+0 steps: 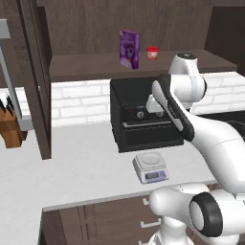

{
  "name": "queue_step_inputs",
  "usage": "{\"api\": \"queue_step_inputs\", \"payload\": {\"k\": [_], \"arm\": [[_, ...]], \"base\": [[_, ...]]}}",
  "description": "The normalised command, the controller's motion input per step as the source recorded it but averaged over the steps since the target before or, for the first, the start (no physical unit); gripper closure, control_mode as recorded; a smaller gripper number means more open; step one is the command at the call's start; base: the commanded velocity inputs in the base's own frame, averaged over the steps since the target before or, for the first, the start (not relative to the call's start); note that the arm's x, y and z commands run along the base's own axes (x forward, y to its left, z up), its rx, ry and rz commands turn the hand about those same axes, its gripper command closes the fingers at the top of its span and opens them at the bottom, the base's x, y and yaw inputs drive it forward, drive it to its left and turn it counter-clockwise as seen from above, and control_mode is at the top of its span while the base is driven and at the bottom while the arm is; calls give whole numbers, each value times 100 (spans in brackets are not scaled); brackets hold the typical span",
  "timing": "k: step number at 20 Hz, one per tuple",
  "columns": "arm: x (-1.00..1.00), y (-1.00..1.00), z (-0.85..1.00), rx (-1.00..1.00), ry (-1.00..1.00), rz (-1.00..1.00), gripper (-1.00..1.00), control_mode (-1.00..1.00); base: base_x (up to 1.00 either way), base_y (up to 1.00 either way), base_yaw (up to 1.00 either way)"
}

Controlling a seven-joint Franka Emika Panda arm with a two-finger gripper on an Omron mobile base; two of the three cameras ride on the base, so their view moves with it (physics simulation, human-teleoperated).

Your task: Pick the cereal and place it on the digital scale for weighing, and close the cabinet.

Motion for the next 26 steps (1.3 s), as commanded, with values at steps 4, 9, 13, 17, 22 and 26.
{"api": "queue_step_inputs", "payload": {"k": [4,9,13,17,22,26], "arm": [[-12,0,0,0,-4,0,-100,-100],[-36,4,38,0,-29,9,-100,-100],[-36,0,55,0,-33,10,-100,-100],[-19,0,47,0,-28,6,-100,-100],[-5,0,33,5,-15,0,-100,-100],[-2,5,32,10,-21,0,-100,-100]], "base": [[0,0,0],[0,0,0],[0,0,0],[0,0,0],[0,0,0],[0,0,0]]}}
